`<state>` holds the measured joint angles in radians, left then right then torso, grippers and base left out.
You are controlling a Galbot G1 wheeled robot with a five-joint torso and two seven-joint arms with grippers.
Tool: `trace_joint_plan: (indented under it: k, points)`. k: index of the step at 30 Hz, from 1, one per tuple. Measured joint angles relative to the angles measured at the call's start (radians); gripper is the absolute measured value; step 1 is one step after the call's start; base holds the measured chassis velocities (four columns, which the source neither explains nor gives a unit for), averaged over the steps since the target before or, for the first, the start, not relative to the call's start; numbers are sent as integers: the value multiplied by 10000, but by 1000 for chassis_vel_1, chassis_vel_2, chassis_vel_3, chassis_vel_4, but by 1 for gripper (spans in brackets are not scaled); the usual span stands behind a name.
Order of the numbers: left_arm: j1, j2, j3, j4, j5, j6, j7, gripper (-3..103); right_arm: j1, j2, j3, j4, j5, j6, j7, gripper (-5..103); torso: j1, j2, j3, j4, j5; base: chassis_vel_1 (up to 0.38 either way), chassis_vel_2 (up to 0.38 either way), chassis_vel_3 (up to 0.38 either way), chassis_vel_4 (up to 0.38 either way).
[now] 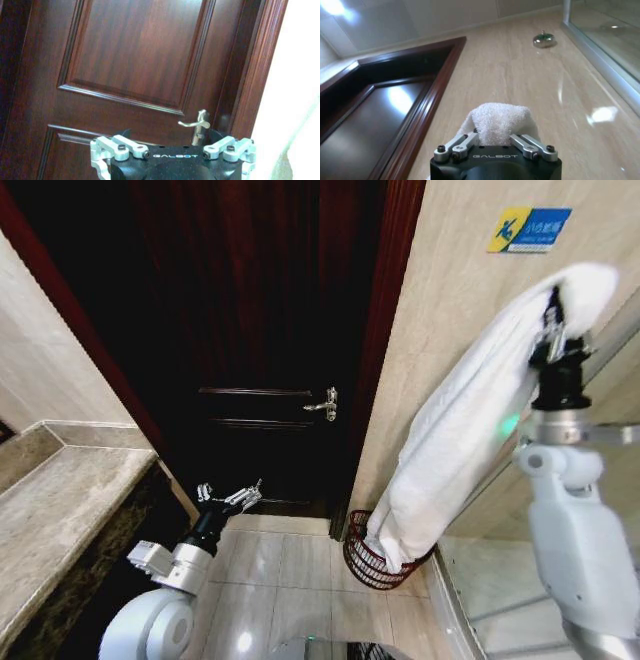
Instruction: Discard the used towel into the hamper.
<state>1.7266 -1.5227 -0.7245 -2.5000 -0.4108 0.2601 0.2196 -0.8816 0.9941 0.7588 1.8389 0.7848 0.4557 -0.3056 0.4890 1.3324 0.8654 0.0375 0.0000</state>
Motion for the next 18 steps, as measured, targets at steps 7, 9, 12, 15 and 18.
trace_joint_plan:
  k: [7,9,12,15,18]
  points:
    - [0,1,0,0,0,0,0,100,-936,103,121,-540,282,706,-482,12,0,0,-1,-2,-1,0,0,0,0]
    - [-1,0,0,1,0,0,0,100,-1308,401,52,-862,182,1004,-578,12,0,0,-1,-2,1,0,0,0,0]
    - [-1,0,0,0,0,0,0,100,-1735,663,-120,-1231,-44,1268,-698,12,0,0,-1,1,1,0,0,0,0]
    - [-1,0,0,1,0,0,0,100,-2003,886,-291,-1733,-281,1533,-889,12,0,-1,0,-1,6,0,0,0,0]
    - [-1,0,0,0,0,0,0,100,-2022,1106,-428,-2122,-472,1616,-924,12,0,0,0,0,-2,0,0,0,0]
